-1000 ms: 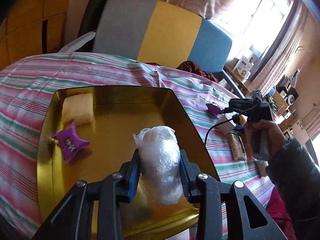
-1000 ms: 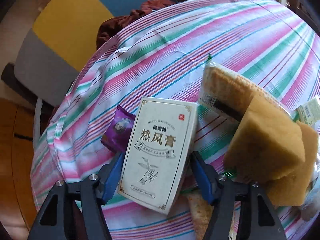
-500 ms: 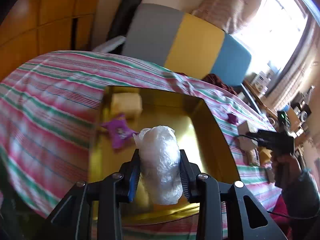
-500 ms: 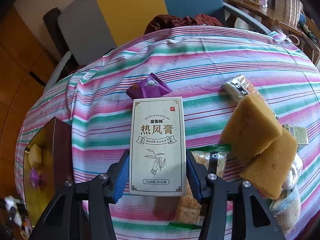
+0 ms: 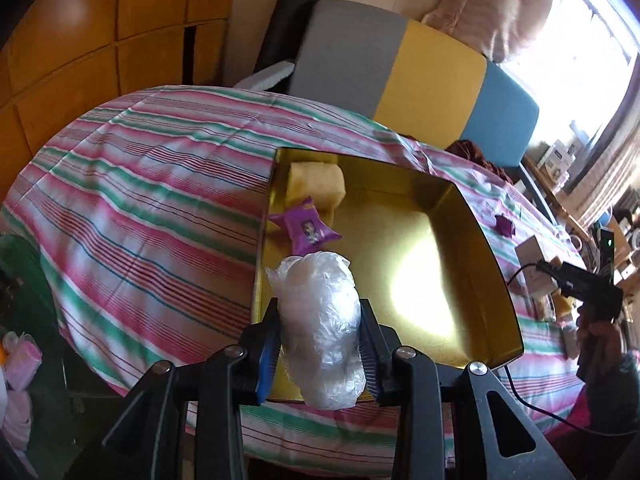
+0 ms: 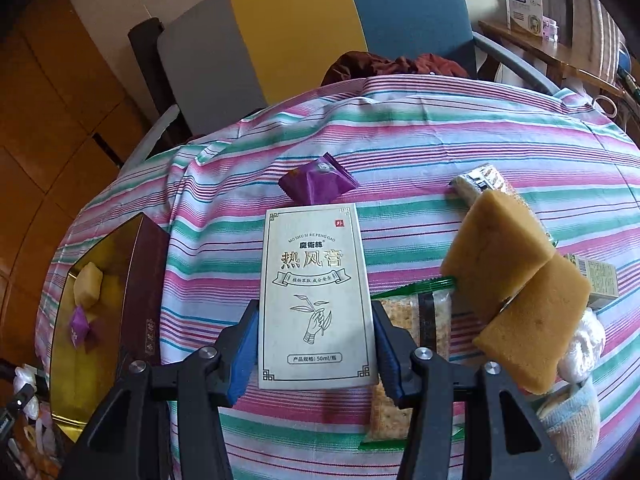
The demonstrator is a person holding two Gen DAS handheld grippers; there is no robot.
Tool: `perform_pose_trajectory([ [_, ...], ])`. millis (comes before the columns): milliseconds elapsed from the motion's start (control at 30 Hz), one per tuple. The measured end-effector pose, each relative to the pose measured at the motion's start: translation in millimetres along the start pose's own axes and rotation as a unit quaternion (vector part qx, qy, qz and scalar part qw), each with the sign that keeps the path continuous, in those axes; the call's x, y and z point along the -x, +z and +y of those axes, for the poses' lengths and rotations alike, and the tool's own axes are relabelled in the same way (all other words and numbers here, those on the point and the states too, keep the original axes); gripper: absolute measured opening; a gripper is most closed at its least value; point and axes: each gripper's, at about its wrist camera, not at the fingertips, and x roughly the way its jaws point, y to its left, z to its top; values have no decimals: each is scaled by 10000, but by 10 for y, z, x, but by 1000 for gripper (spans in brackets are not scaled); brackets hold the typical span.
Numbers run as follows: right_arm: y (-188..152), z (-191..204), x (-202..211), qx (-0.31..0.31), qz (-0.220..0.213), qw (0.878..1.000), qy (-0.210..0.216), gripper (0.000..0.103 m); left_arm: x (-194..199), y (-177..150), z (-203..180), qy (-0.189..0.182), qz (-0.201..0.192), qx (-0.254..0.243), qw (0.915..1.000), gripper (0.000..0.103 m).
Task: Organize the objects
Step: 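Carry plastic bundle to tray with left tool while right tool grasps white ointment box, then release bundle into tray with left tool while right tool lowers white box in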
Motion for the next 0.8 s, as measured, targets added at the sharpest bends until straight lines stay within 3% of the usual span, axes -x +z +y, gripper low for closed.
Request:
perform_pose_trajectory([
  [233, 18, -30, 42, -36, -83, 9999, -77, 52, -281, -35, -163, 116, 401, -370, 9984, 36],
  [433, 27, 7, 85, 21, -162, 9999, 0, 52, -524, -48, -138, 510, 599, -599, 9951, 37],
  [567, 34, 6, 128, 4, -244, 9997, 60, 52, -618, -83, -124, 712, 675, -725, 9925, 40],
  [800, 76, 96, 312, 94, -546, 9979, 332, 52, -536, -168, -94, 710, 582, -766, 9928, 42],
])
